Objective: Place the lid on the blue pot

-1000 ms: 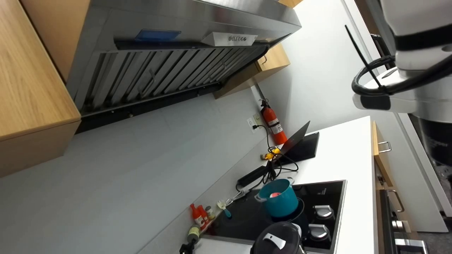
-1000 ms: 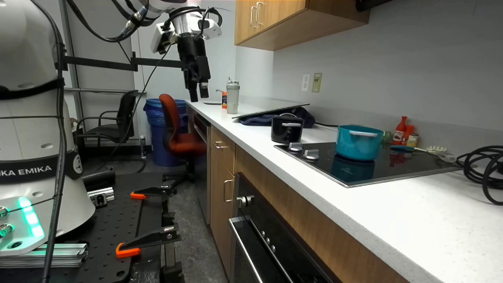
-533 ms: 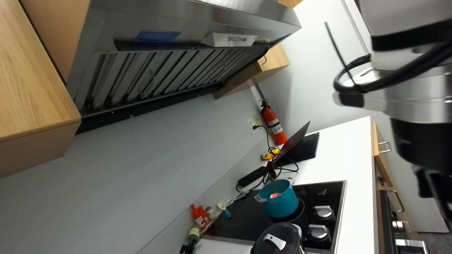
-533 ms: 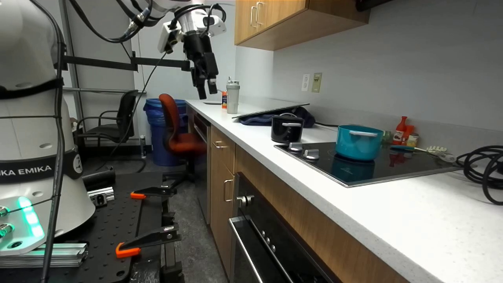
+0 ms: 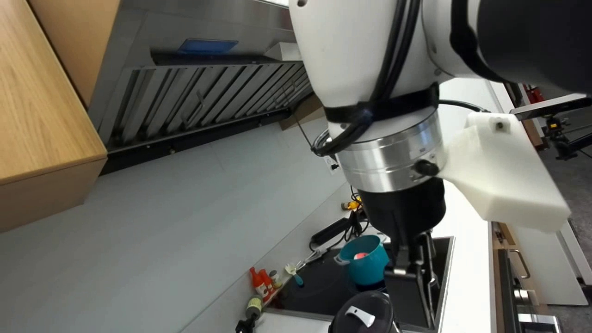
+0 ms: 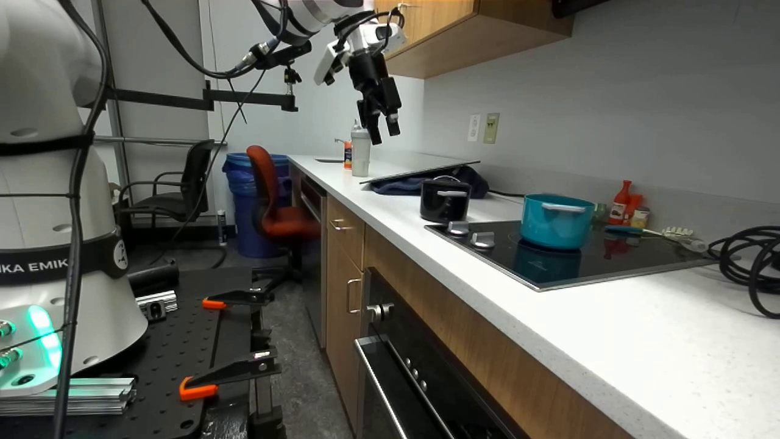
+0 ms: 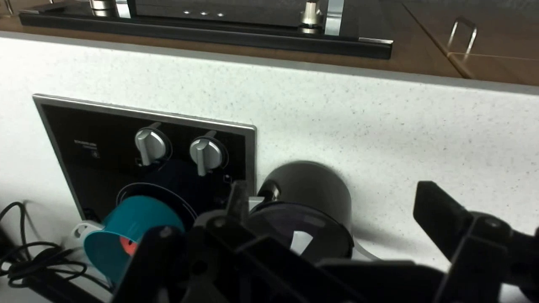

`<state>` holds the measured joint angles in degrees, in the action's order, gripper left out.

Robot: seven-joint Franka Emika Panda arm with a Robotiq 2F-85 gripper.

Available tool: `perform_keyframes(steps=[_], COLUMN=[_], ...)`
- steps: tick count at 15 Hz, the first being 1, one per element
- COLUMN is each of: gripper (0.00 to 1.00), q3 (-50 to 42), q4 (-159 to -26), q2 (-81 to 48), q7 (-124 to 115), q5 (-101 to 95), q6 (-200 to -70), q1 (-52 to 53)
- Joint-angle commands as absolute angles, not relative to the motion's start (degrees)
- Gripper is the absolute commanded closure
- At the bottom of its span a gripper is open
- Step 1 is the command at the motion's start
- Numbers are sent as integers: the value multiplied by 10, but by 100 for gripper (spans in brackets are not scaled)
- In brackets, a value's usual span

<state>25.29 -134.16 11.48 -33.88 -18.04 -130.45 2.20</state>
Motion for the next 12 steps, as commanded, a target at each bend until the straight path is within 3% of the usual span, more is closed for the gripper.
perform_keyframes(steps=[1, 12], gripper=[0, 0], q3=[225, 227], q4=[-1344, -1353], q2=[113, 127], q7=[-343, -342], q5=[-187, -186], q6=[-1302, -1302], q1=[51, 55])
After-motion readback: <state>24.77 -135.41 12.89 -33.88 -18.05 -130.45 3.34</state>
